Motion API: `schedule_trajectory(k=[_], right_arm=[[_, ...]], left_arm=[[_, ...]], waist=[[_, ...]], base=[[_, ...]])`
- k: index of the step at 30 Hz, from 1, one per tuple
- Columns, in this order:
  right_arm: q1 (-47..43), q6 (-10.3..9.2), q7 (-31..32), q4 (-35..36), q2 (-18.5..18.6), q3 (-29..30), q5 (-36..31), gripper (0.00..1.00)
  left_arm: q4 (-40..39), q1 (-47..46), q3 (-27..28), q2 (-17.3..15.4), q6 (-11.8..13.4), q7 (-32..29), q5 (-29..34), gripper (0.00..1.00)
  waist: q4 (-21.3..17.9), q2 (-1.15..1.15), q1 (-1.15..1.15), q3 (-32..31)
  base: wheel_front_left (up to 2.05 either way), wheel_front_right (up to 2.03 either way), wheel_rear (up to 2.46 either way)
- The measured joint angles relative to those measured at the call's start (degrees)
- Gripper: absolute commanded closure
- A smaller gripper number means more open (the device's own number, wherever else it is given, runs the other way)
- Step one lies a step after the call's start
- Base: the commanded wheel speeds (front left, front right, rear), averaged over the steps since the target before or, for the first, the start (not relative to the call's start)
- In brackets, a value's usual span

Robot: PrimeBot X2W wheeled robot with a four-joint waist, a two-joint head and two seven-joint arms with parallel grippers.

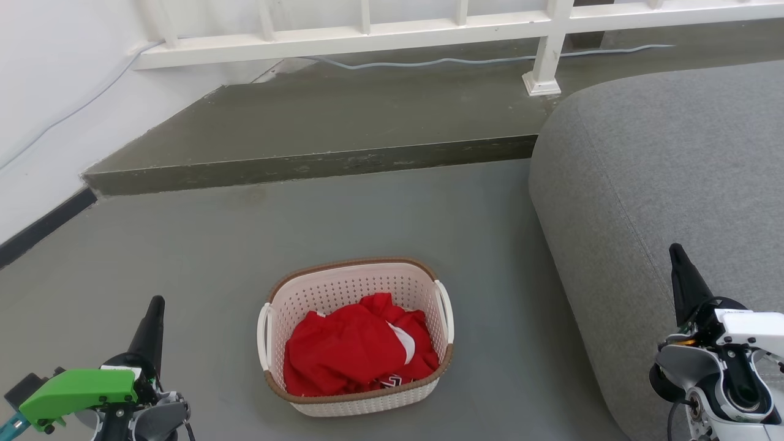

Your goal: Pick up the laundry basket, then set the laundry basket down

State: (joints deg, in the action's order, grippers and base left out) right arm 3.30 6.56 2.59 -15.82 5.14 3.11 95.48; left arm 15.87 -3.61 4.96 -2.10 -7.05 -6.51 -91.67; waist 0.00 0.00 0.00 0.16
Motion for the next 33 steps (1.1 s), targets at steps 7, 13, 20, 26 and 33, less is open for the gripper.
schedule_trajectory(k=[7,13,20,26,33], right_arm=[[0.0,0.00,0.0,0.0,0.0,0.0,0.0,1.00],[0.0,0.00,0.1,-0.1,0.0,0.1,0.0,1.00],[0.0,0.07,0.1,-0.1,0.0,0.1,0.0,1.00],[0.0,0.08,0.1,-0.2,0.0,0.1,0.0,1.00],[0.0,0.08,0.1,-0.2,0.0,0.2,0.0,1.00]], left_arm=[[0.0,0.0,0.0,0.0,0.0,0.0,0.0,1.00],[0.0,0.0,0.0,0.0,0.0,0.0,0.0,1.00],[0.0,0.0,0.0,0.0,0.0,0.0,0.0,1.00],[0.0,0.0,0.0,0.0,0.0,0.0,0.0,1.00],[0.0,0.0,0.0,0.0,0.0,0.0,0.0,1.00]], waist=[[0.0,0.00,0.00,0.0],[0.0,0.00,0.00,0.0],[0.0,0.00,0.00,0.0],[0.0,0.00,0.00,0.0],[0.0,0.00,0.00,0.0]], base=[[0.00,0.00,0.00],[0.00,0.00,0.00],[0.00,0.00,0.00],[0.00,0.00,0.00],[0.00,0.00,0.00]])
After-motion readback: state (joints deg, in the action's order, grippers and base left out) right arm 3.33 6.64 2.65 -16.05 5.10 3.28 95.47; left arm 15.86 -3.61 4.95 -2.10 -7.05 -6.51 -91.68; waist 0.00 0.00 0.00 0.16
